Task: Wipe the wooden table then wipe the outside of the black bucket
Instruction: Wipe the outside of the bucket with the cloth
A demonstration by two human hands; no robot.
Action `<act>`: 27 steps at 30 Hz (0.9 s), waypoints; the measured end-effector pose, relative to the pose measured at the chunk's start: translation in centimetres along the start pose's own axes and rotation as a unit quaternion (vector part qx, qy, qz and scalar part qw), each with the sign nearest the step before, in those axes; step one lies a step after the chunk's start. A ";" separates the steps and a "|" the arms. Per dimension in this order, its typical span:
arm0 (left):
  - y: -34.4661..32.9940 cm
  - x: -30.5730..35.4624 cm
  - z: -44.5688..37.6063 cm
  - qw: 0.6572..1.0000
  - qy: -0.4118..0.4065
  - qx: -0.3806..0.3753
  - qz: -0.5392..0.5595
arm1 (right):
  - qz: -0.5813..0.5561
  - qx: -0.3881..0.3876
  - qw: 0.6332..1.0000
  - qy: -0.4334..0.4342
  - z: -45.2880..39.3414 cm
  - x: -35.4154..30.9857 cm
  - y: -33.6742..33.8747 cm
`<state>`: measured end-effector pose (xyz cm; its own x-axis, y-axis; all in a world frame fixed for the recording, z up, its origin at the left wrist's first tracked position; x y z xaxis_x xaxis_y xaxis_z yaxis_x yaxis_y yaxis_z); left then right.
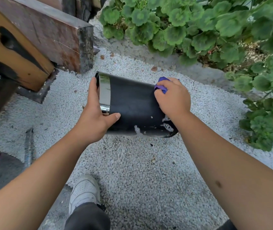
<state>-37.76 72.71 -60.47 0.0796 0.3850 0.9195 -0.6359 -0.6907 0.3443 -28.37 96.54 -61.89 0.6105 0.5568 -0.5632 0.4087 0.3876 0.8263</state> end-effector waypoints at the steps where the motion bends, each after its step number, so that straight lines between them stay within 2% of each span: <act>1: 0.1 0.1 -0.1 1.000 -0.001 0.003 0.007 | -0.009 0.001 1.000 -0.009 -0.1 -0.1 0.1; 4: 0.6 0.5 -0.3 1.000 0.001 0.014 0.021 | -0.117 0.023 0.992 -0.048 -0.1 -1.8 1.2; 5: 0.7 0.7 -0.5 1.000 -0.001 0.019 0.021 | -0.154 0.033 0.987 -0.036 0.2 -3.3 1.6; 8: 0.6 1.5 -0.9 0.999 0.004 0.033 0.043 | -0.183 0.038 0.976 0.112 2.7 -10.5 1.9; 10: 0.5 1.9 -1.1 0.999 0.001 0.027 0.041 | -0.130 0.015 0.965 0.228 5.7 -14.8 0.5; 12: 0.4 2.1 -1.1 1.000 -0.003 0.014 0.019 | -0.086 0.021 0.959 0.268 7.5 -15.7 -0.7; 17: 1.3 0.9 -1.1 0.998 0.021 0.032 0.047 | -0.052 0.067 0.971 0.223 5.9 -11.3 -0.9; 23: 2.0 -0.4 -1.4 0.998 0.032 0.031 0.050 | -0.001 0.036 0.997 0.066 1.7 -3.5 0.3; 27: 1.5 -0.3 -1.5 0.997 0.025 0.028 0.070 | 0.009 0.023 0.999 0.032 0.6 -1.1 0.6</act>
<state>-39.85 72.47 -60.51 -0.0465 0.3125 0.9488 -0.5949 -0.7716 0.2251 -28.40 95.69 -60.76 0.5747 0.6096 -0.5460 0.4300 0.3427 0.8353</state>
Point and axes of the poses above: each hand's wrist, its own z-axis away from the middle knuckle, its own y-axis out of the back of the hand, x = y × z, the point moved 7 cm from there along -z, towards the middle knuckle, and after that the axes turned 2 degrees about x, right-handed, at the moved point
